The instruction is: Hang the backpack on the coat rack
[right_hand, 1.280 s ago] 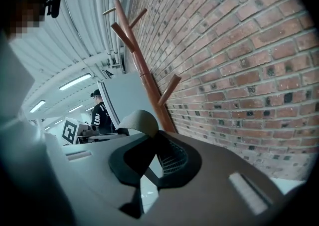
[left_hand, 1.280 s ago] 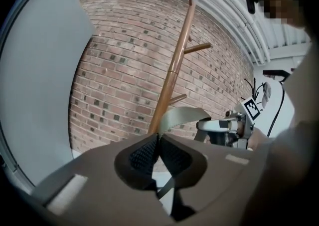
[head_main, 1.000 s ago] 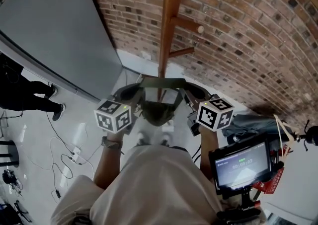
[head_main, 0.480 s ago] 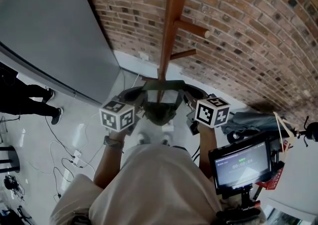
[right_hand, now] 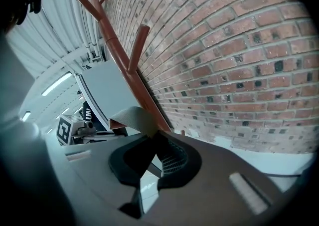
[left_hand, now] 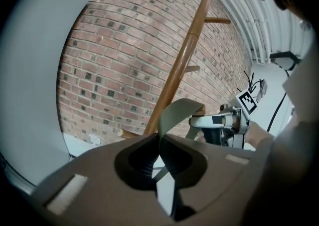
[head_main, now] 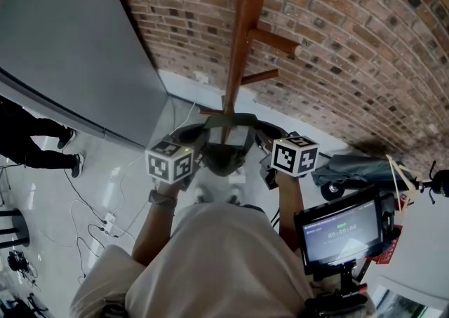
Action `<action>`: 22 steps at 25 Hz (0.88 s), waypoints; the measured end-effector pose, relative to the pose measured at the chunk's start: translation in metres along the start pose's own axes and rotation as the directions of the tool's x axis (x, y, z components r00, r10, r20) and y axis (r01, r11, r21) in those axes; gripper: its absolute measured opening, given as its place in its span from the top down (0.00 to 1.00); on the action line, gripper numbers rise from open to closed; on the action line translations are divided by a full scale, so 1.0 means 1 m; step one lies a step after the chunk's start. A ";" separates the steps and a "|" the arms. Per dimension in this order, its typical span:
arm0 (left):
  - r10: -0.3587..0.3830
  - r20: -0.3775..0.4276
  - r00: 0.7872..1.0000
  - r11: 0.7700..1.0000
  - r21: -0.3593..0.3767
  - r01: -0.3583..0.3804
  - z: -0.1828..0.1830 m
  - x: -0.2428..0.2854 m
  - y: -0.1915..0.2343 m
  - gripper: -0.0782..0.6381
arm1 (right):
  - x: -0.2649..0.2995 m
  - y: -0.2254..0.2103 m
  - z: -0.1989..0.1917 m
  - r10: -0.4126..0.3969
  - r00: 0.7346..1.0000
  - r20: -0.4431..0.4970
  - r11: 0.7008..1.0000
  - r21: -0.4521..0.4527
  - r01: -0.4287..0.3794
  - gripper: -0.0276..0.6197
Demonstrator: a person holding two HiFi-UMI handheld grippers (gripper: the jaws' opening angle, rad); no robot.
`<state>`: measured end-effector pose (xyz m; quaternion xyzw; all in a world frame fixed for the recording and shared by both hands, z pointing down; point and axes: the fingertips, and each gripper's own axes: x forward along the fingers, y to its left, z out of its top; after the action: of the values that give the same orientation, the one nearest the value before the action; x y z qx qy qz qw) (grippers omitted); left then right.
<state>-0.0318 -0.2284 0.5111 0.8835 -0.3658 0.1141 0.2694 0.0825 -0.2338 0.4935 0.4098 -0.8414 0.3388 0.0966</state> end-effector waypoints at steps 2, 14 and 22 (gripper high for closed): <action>0.000 -0.006 1.000 1.000 -0.003 0.000 -0.001 0.002 0.001 0.88 | 0.002 -0.003 -0.003 -0.006 1.000 -0.010 1.000 0.007 0.006 0.94; -0.024 -0.063 0.998 1.000 -0.008 0.024 -0.016 0.013 0.000 0.88 | 0.019 -0.009 -0.019 0.000 0.998 -0.066 0.999 0.038 0.003 0.94; -0.049 -0.101 0.994 0.999 -0.009 0.049 -0.030 0.023 -0.006 0.88 | 0.030 -0.010 -0.031 0.015 0.995 -0.100 0.999 0.042 -0.010 0.94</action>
<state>-0.0115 -0.2213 0.5421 0.8845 -0.3303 0.1507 0.2932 0.0672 -0.2369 0.5347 0.3888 -0.8309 0.3769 0.1281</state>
